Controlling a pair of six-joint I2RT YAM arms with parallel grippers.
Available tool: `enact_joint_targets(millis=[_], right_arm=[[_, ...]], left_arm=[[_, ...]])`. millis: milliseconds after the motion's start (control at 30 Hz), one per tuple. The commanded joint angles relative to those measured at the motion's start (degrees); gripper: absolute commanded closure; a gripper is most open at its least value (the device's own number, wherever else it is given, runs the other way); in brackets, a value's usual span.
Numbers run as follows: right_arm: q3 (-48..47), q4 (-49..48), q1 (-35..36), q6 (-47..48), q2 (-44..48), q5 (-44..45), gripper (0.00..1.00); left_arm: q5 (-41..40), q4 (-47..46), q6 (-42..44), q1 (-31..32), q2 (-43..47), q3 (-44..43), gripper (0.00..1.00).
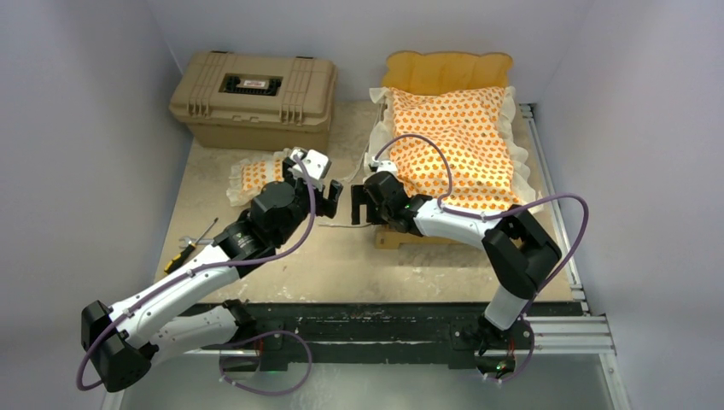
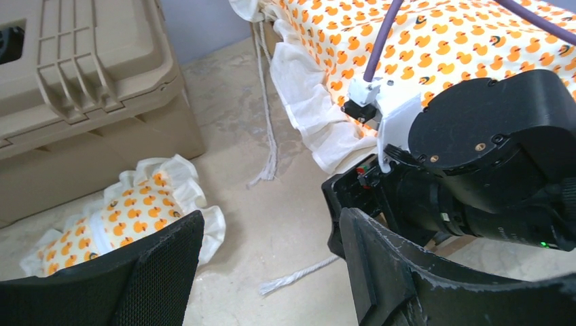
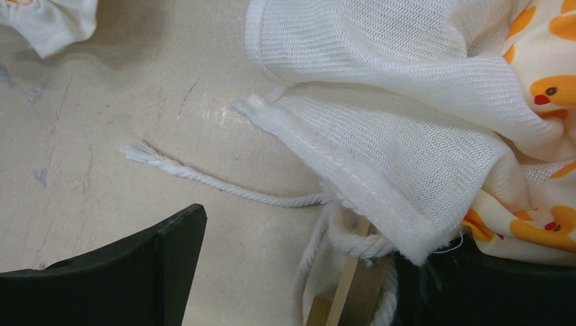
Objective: Set up the pet bed
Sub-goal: Cross the ropes on the bed frame.
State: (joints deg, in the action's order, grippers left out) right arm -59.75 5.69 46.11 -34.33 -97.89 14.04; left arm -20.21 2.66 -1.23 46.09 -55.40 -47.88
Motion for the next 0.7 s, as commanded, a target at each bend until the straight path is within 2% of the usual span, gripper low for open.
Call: enact_joint_targets(millis=[0,400,567,667], right_arm=[[-0.26,-2.62,0.30,-0.49,-0.75,-2.22,0.01],[-2.65,2.90,0.30,0.17,2.85,-0.37,0.01],[-2.57,2.77,0.14,-0.37,2.64,-1.36,0.01],[-2.72,2.85,0.00,-0.96,2.36,-1.94,0.01]], left_arm=[[2.32,-1.78,-6.16,-0.35,0.42,1.03,0.27],[-2.74,-3.98,-15.28,-0.35,1.68,6.64,0.27],[-8.00,-6.62,-29.56,-0.42,3.37,13.94,0.27],[-6.73,-9.36,-35.44,-1.11,4.31,18.21,0.29]])
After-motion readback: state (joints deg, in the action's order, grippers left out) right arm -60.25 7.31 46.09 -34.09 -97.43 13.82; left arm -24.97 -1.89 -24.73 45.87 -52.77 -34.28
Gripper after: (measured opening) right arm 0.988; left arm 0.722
